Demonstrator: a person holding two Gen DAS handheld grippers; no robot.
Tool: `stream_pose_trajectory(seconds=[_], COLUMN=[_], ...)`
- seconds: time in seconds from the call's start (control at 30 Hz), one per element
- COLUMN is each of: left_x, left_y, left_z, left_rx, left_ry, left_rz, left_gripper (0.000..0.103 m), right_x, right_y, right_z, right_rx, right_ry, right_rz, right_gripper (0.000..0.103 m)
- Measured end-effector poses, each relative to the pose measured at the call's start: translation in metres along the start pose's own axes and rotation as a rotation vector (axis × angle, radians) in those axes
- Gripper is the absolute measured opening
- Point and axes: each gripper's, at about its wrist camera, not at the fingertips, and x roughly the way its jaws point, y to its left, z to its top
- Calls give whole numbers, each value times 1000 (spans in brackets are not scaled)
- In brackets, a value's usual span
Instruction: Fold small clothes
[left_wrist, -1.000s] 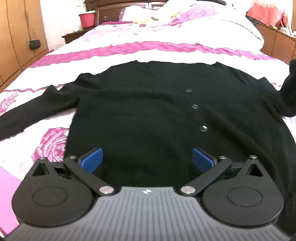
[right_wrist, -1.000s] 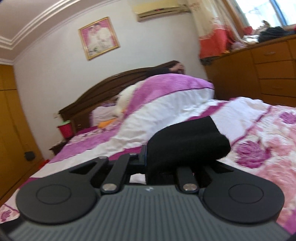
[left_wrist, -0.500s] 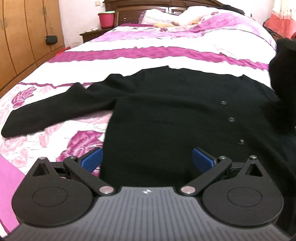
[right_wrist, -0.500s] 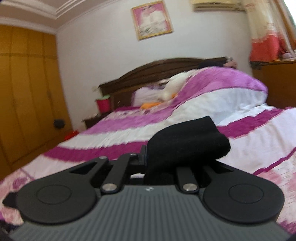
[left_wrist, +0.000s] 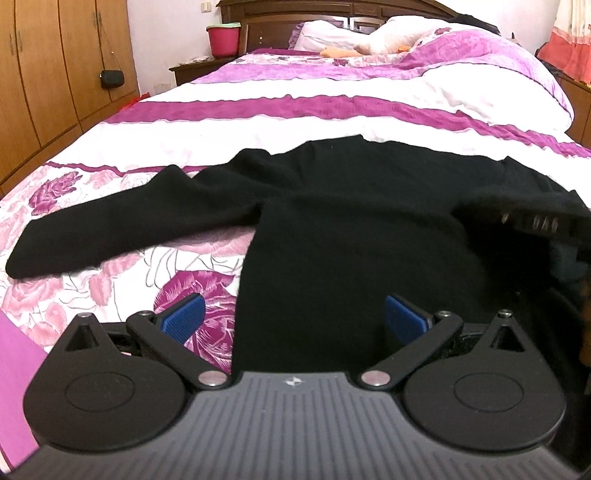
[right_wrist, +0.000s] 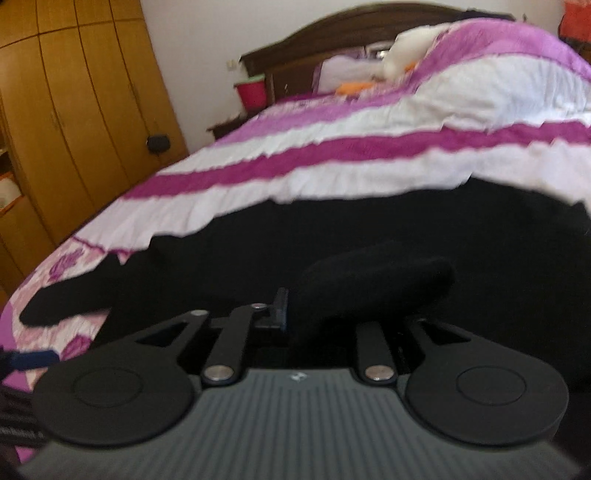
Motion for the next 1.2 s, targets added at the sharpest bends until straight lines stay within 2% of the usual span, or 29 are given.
stream_pose_trajectory(seconds=[0.13, 0.23, 0.47, 0.63, 0.8, 0.93, 1.07, 1.2], left_x=[-3, -6, -14, -18, -15, -2, 19, 48], left_y=[0, -3, -17, -23, -29, -37, -44, -45], left_z=[3, 6, 14, 18, 22, 28, 35, 40], left_rx=[-9, -12, -19, -34, -43, -28, -9, -31], left_ry=[-9, -16, -32, -37, -43, -58, -56, -4], left_rz=[-5, -12, -61, -99, -121, -132, -164, -202], left_gripper=[103, 103, 103, 103, 103, 103, 103, 103], right_x=[-12, -30, -73, -102, -116, -121, -123, -123], right_y=[9, 5, -13, -30, -46, -63, -80, -93], right_z=[-7, -10, -22, -26, -33, -39, -45, -48], right_rx=[-18, -11, 48, 38, -5, 6, 49, 61], right_ry=[-2, 1, -15, -55, -51, -37, -29, -11], right_rz=[31, 54, 63, -1, -132, -214, -243, -279], right_gripper=[42, 51, 51, 51, 51, 51, 51, 51])
